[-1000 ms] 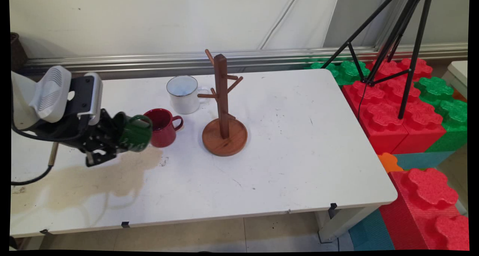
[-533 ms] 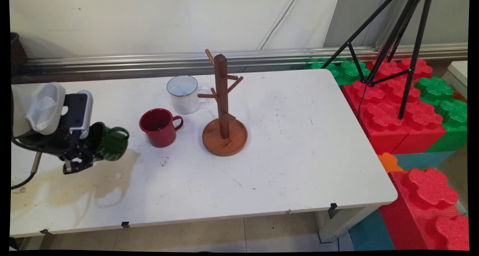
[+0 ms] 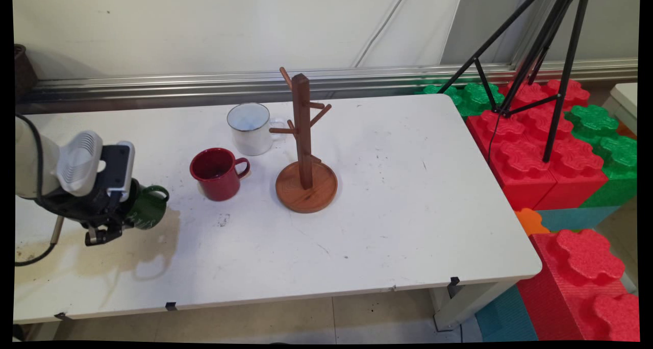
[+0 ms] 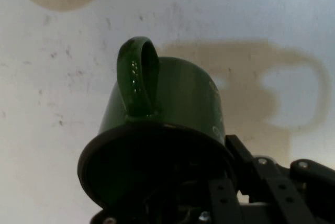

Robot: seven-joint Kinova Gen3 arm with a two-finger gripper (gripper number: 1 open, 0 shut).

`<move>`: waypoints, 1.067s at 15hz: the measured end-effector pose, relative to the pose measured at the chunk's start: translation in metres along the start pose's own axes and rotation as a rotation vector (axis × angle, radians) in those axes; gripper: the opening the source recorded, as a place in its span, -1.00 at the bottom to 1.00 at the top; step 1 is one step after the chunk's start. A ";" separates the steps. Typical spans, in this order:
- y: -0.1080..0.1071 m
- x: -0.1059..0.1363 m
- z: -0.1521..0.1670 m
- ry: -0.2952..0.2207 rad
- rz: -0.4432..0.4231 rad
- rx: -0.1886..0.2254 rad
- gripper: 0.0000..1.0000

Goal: Place the picked object on the table

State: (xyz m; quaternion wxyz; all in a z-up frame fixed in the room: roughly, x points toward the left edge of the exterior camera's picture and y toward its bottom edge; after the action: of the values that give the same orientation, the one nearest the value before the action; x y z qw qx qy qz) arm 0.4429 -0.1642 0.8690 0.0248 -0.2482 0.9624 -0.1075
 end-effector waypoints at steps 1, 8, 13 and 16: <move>0.000 0.001 0.005 -0.012 0.000 -0.004 -1.00; -0.002 0.007 0.029 -0.061 0.001 -0.017 -1.00; -0.002 0.010 0.039 -0.087 0.009 -0.023 -1.00; -0.002 0.011 0.045 -0.099 0.012 -0.026 -1.00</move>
State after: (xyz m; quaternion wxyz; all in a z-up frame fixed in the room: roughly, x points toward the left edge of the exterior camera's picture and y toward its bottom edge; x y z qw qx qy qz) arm 0.4389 -0.1802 0.8260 0.0699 -0.2479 0.9627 -0.0823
